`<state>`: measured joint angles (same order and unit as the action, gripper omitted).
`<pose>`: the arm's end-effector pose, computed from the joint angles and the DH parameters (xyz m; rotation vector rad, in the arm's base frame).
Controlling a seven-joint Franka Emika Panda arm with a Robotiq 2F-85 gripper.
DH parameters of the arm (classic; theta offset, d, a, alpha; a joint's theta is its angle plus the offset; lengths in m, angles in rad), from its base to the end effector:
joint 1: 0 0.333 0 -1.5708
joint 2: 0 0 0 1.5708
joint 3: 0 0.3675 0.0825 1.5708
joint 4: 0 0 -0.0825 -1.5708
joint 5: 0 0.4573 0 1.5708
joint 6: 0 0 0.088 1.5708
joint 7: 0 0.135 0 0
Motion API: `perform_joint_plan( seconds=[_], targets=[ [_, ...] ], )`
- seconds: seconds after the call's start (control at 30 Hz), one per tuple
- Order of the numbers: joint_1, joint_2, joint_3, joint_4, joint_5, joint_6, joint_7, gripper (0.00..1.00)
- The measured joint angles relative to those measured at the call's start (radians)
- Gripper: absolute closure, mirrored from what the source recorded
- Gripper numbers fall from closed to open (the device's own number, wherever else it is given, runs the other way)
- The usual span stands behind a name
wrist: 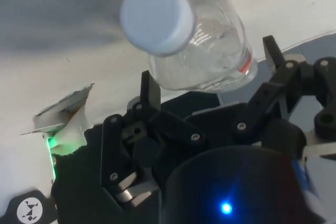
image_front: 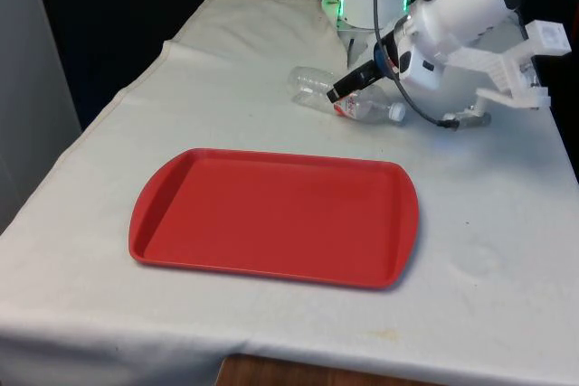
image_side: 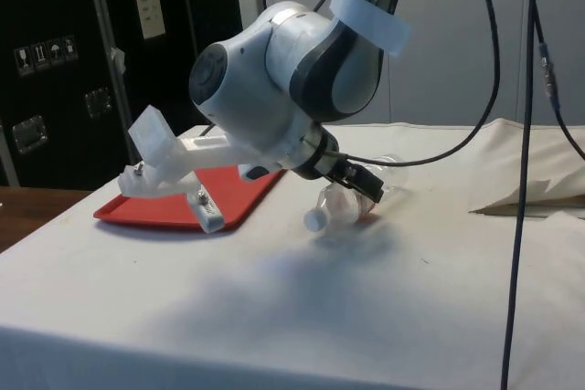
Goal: Place the bottle upright on the tray.
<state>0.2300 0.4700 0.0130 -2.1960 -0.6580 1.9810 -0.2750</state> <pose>0.5194 0.0735 0.1025 2.2195 1.2183 -0.8842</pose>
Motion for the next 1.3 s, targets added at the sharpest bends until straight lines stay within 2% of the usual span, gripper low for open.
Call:
perform_joint_plan(
  seconds=[0.37,0.67,0.97,1.3],
  targets=[
    [0.000,0.000,0.000,0.000,0.000,-0.001,0.000,0.00],
    [0.000,0.011,0.015,0.003,0.000,-0.002,0.007,0.00],
    [0.002,0.037,0.042,0.047,0.000,-0.077,0.019,0.00],
    [0.002,0.044,0.045,0.058,0.000,-0.093,0.020,0.00]
  ],
)
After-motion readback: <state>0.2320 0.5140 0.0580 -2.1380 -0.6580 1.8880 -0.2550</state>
